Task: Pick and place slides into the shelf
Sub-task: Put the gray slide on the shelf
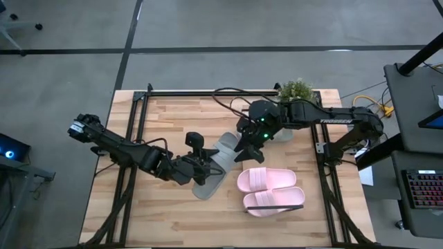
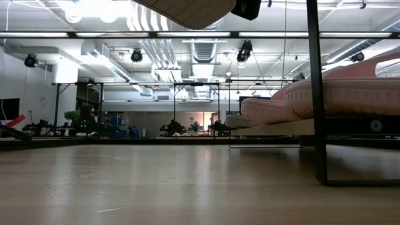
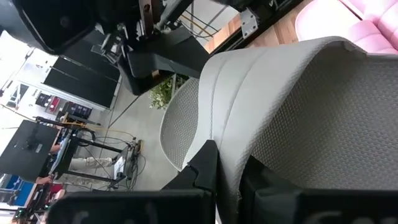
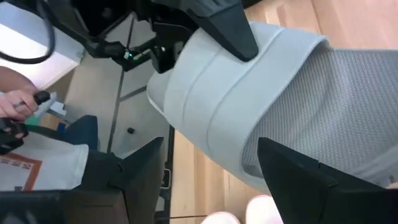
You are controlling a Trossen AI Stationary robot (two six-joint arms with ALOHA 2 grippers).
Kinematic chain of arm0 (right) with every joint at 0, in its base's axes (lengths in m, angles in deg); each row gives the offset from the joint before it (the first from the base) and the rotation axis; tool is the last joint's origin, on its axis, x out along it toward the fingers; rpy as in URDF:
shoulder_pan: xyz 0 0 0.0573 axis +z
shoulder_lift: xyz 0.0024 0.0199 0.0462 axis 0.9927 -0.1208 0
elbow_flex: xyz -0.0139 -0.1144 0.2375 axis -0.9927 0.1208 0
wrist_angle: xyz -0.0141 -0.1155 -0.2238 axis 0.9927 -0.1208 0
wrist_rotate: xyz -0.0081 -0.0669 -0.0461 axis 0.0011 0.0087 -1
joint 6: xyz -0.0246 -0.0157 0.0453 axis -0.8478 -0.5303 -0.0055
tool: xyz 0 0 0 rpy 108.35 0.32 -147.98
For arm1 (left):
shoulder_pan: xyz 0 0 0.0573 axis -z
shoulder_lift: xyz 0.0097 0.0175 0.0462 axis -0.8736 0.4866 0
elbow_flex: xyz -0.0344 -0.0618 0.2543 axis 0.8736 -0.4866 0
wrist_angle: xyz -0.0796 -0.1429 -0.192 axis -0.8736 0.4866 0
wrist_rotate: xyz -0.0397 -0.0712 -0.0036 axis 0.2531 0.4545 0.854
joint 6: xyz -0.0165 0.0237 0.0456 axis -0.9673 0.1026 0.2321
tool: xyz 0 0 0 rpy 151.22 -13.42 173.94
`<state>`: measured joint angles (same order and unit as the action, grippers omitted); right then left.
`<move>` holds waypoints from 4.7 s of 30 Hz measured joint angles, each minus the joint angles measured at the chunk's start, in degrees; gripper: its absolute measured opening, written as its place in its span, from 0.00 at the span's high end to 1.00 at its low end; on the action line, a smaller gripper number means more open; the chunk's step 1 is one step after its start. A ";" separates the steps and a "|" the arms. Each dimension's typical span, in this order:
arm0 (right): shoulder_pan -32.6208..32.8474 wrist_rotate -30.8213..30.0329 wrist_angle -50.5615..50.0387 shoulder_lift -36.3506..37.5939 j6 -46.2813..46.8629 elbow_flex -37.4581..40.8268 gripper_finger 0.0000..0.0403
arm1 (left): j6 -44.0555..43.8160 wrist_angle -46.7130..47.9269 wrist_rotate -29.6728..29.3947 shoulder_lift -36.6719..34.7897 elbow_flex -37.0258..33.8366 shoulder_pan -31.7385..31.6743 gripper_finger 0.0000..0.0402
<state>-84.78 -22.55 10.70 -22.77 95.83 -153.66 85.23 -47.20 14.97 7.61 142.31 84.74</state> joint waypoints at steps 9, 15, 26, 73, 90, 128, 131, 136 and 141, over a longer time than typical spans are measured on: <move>1.15 1.57 0.30 -1.06 0.29 0.00 0.38 | -0.33 -0.41 0.05 0.00 -0.07 -1.05 1.00; 2.21 -0.49 0.49 -1.02 0.50 0.00 0.38 | -0.37 -0.96 0.13 -0.02 -0.07 -1.64 1.00; 2.16 -0.63 2.40 -1.30 2.50 0.00 0.41 | -0.38 -3.04 -0.37 0.24 -0.28 -2.45 1.00; 2.12 -8.83 -1.57 -1.32 5.01 0.44 0.98 | -3.66 -3.91 -1.25 0.35 -0.94 -4.13 0.71; 1.64 -18.89 -14.63 0.18 4.56 0.57 0.98 | -6.93 1.69 -9.67 -1.17 -0.98 -4.81 0.70; 6.83 -31.14 17.05 45.66 15.54 50.07 0.98 | -23.89 5.81 -13.45 -9.35 -1.73 -5.25 0.70; 7.17 -31.12 17.40 49.22 15.48 53.13 0.98 | -24.59 5.81 -13.53 -9.35 -1.73 -5.33 0.70; 7.11 -31.54 19.26 54.42 15.50 58.06 0.98 | -24.63 5.79 -13.51 -9.35 -1.73 -5.51 0.70; 7.11 -31.53 21.11 57.59 15.43 62.79 0.98 | -24.73 5.79 -13.53 -9.35 -1.73 -5.51 0.70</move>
<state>-77.66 -54.07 31.81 34.82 111.26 -90.86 60.50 -41.41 1.45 -1.74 140.59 79.23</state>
